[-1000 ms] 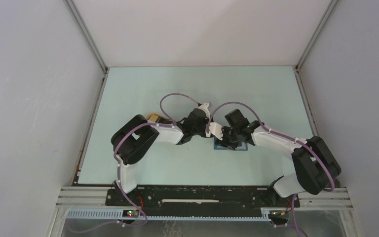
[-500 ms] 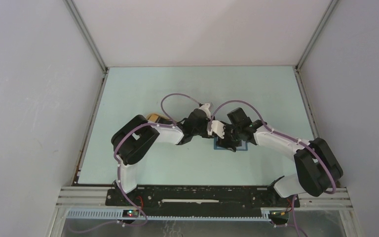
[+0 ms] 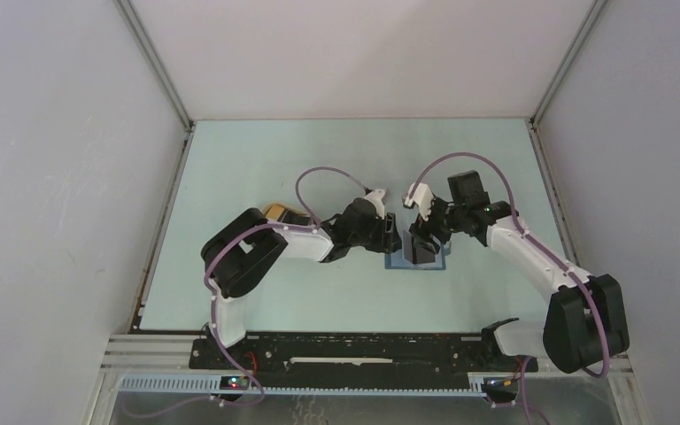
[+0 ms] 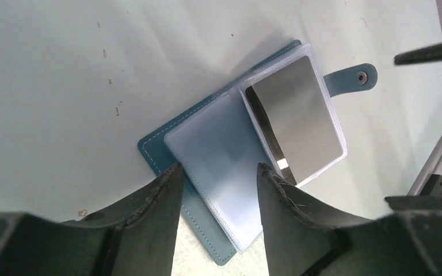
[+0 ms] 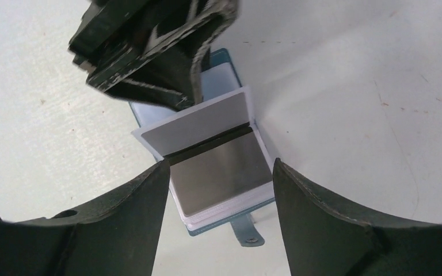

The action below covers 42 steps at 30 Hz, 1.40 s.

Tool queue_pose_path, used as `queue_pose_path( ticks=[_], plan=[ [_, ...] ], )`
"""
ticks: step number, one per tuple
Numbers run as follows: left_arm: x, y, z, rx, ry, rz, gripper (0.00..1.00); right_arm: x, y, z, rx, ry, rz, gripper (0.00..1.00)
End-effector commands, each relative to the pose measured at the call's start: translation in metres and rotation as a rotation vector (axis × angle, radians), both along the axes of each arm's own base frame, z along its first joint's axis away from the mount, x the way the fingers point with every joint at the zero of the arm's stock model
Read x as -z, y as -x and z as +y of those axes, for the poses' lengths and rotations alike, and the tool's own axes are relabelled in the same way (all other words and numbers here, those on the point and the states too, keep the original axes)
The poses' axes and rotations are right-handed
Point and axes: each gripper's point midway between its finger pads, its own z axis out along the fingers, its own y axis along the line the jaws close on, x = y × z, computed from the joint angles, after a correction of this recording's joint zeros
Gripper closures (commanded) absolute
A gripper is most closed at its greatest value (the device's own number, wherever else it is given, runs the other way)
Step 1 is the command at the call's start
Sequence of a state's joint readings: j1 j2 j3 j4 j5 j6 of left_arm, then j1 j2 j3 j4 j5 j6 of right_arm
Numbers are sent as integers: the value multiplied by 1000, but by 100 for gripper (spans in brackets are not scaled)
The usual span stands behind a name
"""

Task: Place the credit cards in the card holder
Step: Turn over the card slot in the card holder.

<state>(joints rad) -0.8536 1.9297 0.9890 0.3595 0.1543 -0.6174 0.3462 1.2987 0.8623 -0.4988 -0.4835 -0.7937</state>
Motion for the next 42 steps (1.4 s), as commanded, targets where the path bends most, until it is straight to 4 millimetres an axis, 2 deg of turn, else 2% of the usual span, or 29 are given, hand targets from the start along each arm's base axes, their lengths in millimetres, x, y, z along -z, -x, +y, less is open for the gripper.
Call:
queue_pose_path(
  ticks=[1,5,9,12,16,20,28,34,42],
  plan=[
    [-44,-4,-19,34,23,-107,44,-22,-9,1,106,-102,75,28],
    [-50,-1,-22,33,-18,-134,42,-27,-22,-11,228,-139,158,39],
    [-53,2,-24,30,-70,-160,41,-25,-28,-22,310,-174,223,45],
    [-54,3,-25,29,-99,-179,40,-23,-30,-24,342,-202,286,48],
    [-55,3,-29,36,-112,-189,37,-19,-22,-16,335,-253,425,51],
    [-51,2,-30,37,-123,-178,36,-12,-13,-9,303,-261,528,47],
    [-46,0,-30,26,-127,-162,31,-2,-4,-14,267,-215,568,34],
    [-44,-1,-35,40,-88,-134,30,5,-2,-10,270,-210,606,33],
    [-44,-4,-41,47,-74,-122,29,12,-4,-13,306,-192,624,35]
  ],
)
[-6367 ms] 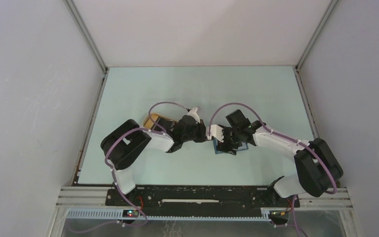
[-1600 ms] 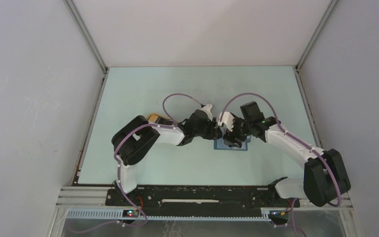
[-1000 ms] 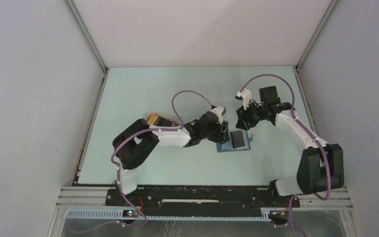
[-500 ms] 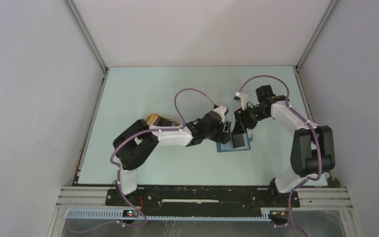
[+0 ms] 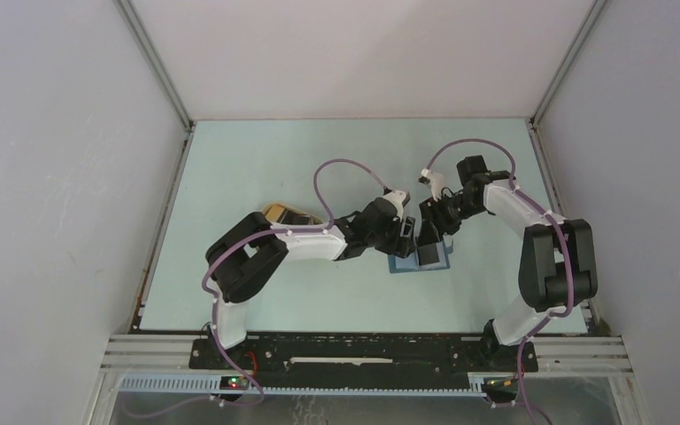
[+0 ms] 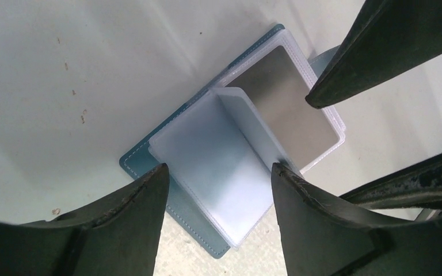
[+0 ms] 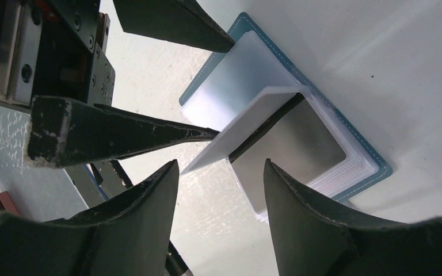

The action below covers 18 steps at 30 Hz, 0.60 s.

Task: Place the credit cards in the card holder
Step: Turn over the card slot in the card holder.

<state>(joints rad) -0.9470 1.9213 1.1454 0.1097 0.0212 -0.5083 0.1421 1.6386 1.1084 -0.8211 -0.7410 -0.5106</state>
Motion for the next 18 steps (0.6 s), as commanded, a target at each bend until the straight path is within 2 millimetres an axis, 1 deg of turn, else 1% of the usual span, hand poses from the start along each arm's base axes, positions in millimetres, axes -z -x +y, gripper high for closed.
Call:
queue_pose_path(
  ticks=[1,9,12,14,18],
  plan=[
    [-29,-16,-24,4,89,-34,29,-7,-9,3,8,-1,-13,35],
    [-25,-18,-27,3,88,-21,28,-2,-8,1,2,21,-5,34],
    [-23,-19,-28,4,89,-15,27,3,-10,-2,21,44,2,34],
    [-22,-19,-28,2,90,-12,27,7,-12,-4,38,60,14,36],
    [-19,-19,-28,0,90,-8,27,15,-17,-9,74,101,28,43]
  ],
)
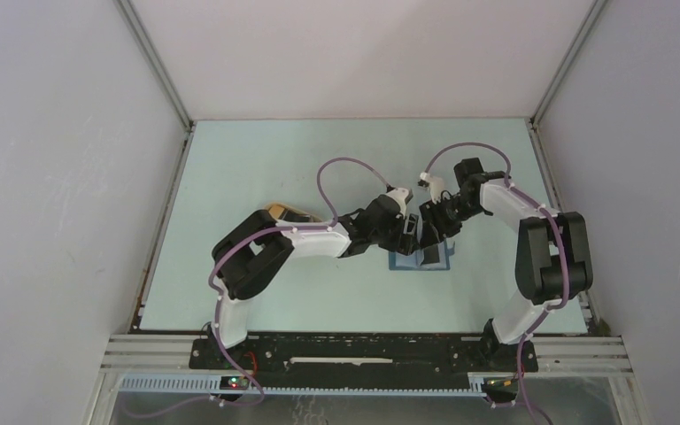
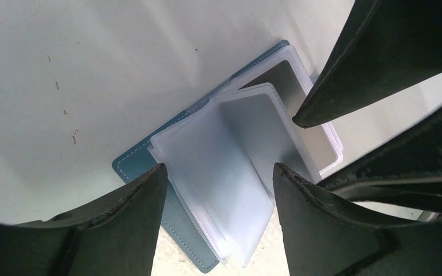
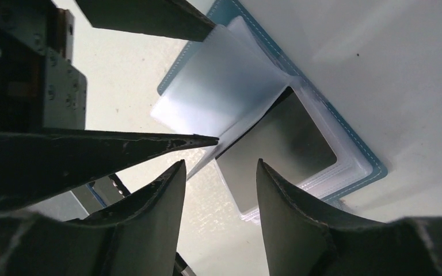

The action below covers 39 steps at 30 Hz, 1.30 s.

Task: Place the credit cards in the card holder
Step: Turn over the card slot in the card holder.

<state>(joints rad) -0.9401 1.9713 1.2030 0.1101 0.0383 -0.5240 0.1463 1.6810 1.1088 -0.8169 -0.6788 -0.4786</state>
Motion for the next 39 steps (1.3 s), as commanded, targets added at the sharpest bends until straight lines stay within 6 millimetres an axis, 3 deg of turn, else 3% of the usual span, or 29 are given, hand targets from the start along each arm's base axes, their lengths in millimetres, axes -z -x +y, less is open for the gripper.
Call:
queue_pose_path(
  ticks=[1,6,9,14,17,21,25,32,35,39],
  plan=[
    [-20,-11,-15,-1,71,-22,27,0,-17,-4,47,47,-24,45],
    [-18,-13,-12,-9,68,-19,27,1,-23,-15,87,79,-19,68],
    [-15,-13,-9,-18,69,-9,29,4,-23,-21,103,87,1,76],
    [-13,-13,-6,-27,79,4,41,6,-21,-22,106,67,49,94],
    [-7,-12,-2,-35,72,15,46,9,-22,-27,118,87,56,98],
    [2,-12,4,-53,61,33,54,11,-26,-39,145,133,43,90],
    [3,-11,17,-85,45,17,55,11,-30,-45,154,169,17,82],
    [-26,-3,32,-88,103,-55,56,11,-37,-48,137,275,-79,69],
    [-45,2,24,-42,182,-78,58,9,-41,-51,130,327,-133,65],
    [-54,7,14,-4,235,-81,62,6,-45,-49,111,373,-200,63]
  ],
)
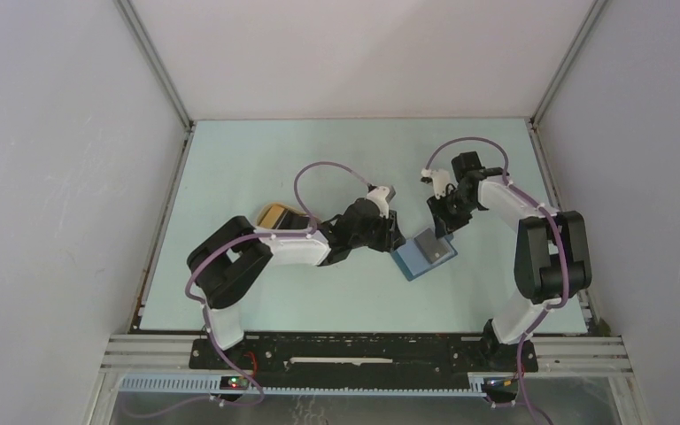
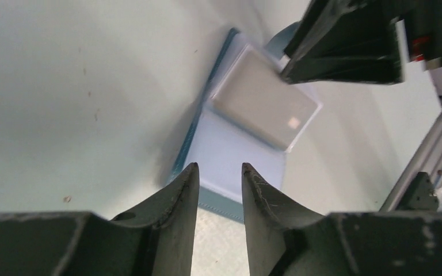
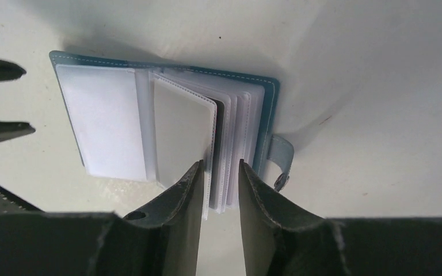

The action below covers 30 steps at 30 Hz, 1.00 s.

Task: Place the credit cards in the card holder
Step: Turn over the card slot in the card holder.

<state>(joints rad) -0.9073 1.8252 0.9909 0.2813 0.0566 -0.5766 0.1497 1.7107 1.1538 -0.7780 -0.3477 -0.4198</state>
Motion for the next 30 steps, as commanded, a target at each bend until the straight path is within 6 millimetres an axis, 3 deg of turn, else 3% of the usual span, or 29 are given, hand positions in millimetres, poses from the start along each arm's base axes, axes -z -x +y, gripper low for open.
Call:
queue_pose_path(
  ticks=[1,5,9,19,23,30],
  plan=[
    [-37,2,-15,47,127,-71,63,-14,-13,-3,-28,83,-132,63],
    [-45,5,-19,67,169,-86,64,-12,-10,5,-65,88,-135,63],
    [-50,9,-36,121,233,-56,69,-5,-8,6,-73,96,-112,64],
    [-4,9,-63,173,219,62,78,7,-5,1,-59,107,-63,71],
    [19,14,-59,168,188,116,80,10,-4,-3,-51,117,-45,71],
    [65,14,-25,17,12,215,89,17,-3,-10,-45,150,-21,72]
  ],
)
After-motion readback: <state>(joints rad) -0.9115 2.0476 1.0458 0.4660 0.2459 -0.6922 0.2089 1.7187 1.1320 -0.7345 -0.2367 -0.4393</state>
